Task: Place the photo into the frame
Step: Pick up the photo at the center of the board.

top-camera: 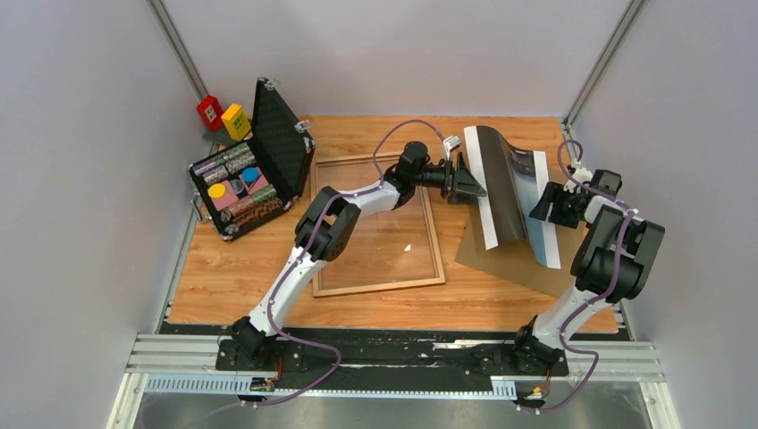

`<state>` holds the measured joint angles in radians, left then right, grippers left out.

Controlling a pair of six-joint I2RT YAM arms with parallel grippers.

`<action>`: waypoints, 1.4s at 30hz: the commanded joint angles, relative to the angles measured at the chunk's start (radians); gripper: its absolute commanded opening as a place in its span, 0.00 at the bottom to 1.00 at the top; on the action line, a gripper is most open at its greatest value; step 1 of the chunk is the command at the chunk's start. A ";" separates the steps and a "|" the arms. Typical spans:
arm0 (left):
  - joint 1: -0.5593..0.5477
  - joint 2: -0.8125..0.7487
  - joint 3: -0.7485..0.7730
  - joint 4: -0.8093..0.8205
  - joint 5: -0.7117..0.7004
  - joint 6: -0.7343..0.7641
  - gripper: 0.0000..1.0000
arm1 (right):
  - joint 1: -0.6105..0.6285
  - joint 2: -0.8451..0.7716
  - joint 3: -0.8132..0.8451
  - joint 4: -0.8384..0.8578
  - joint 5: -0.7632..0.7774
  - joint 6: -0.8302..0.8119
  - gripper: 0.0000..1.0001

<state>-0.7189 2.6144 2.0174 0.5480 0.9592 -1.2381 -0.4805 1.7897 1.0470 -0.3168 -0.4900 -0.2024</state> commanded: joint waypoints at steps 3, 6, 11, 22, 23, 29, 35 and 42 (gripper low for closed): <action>-0.012 0.012 0.048 0.151 0.030 -0.048 1.00 | 0.009 0.017 -0.038 -0.094 -0.019 0.020 0.62; -0.013 0.017 0.070 0.137 0.030 -0.030 1.00 | 0.009 0.016 -0.038 -0.094 -0.021 0.020 0.62; -0.021 0.043 0.110 0.081 0.023 0.027 1.00 | 0.009 0.015 -0.040 -0.095 -0.024 0.020 0.62; -0.039 0.081 0.167 0.089 0.013 0.053 1.00 | 0.009 0.016 -0.039 -0.095 -0.027 0.021 0.62; -0.039 0.084 0.168 0.094 0.012 0.053 1.00 | 0.009 0.016 -0.038 -0.096 -0.027 0.020 0.62; -0.045 0.100 0.186 0.122 0.011 0.057 1.00 | 0.009 0.017 -0.039 -0.096 -0.027 0.020 0.62; -0.054 0.118 0.235 0.058 0.000 0.140 1.00 | 0.009 0.014 -0.040 -0.096 -0.034 0.020 0.62; -0.057 0.129 0.277 -0.052 -0.059 0.256 1.00 | 0.009 -0.010 -0.043 -0.106 -0.088 0.018 0.62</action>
<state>-0.7643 2.7285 2.2429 0.5507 0.9417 -1.0870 -0.4805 1.7889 1.0435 -0.3210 -0.5232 -0.1997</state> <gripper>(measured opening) 0.998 0.621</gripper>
